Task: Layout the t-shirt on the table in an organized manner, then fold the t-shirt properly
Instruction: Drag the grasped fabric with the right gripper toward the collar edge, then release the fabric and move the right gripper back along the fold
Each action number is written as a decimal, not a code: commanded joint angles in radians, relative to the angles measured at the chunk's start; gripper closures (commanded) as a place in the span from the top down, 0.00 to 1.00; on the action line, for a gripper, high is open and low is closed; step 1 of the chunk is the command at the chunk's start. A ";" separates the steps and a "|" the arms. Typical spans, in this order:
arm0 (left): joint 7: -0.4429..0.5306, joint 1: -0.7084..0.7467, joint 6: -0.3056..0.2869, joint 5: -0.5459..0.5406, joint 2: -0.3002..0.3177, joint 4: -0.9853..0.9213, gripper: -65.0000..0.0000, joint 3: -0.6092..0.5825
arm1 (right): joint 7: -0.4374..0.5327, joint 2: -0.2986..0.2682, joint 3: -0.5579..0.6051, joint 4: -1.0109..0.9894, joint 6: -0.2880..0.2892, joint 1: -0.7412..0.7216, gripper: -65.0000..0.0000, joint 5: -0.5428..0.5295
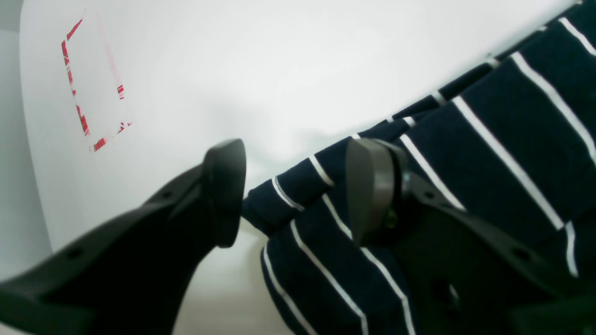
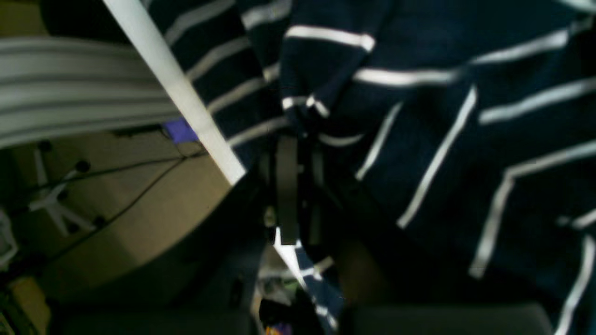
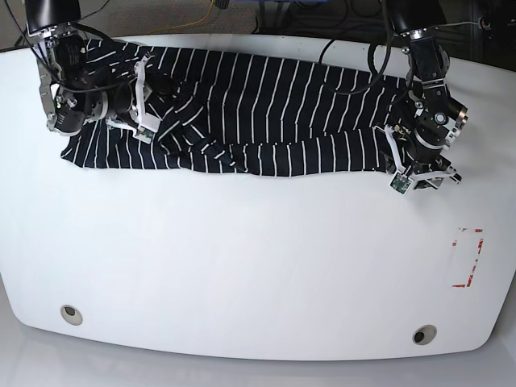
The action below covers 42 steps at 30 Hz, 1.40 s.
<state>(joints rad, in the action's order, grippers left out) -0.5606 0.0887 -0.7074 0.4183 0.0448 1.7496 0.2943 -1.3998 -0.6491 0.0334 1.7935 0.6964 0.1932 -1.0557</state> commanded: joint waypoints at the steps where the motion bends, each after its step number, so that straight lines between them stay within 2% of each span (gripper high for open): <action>1: 0.014 -0.008 0.009 -0.008 0.008 0.016 0.49 0.001 | 0.004 -0.036 -0.008 0.018 0.002 -0.008 0.00 -0.021; 7: 0.014 0.007 0.009 -0.008 0.007 0.014 0.49 0.001 | 0.004 -0.068 -0.010 0.019 0.002 -0.013 0.00 -0.047; 16: 0.014 0.009 0.009 -0.008 0.005 0.014 0.49 0.001 | 0.004 -0.131 -0.008 0.019 0.002 -0.013 0.00 -0.246; 25: 0.014 0.009 0.009 -0.008 0.005 0.014 0.49 0.001 | 0.004 -0.203 -0.010 0.019 0.002 -0.007 0.00 -0.395; 27: 0.014 0.009 0.009 -0.008 0.005 0.014 0.49 0.001 | 0.004 -0.205 -0.010 0.019 0.002 -0.005 0.00 -0.420; 34: 0.014 0.016 0.009 -0.008 -0.020 0.014 0.49 0.001 | 0.004 -0.232 -0.013 0.019 0.002 -0.005 0.00 -0.428; 42: 0.014 0.029 0.009 -0.008 -0.023 0.014 0.49 0.001 | 0.004 -0.234 -0.014 0.018 0.002 -0.007 0.00 -0.428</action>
<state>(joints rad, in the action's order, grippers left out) -0.5610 0.1303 -0.7052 0.4183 0.0170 1.7473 0.2935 -1.4033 -0.8593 0.0307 1.7981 0.6964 0.1963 -1.4635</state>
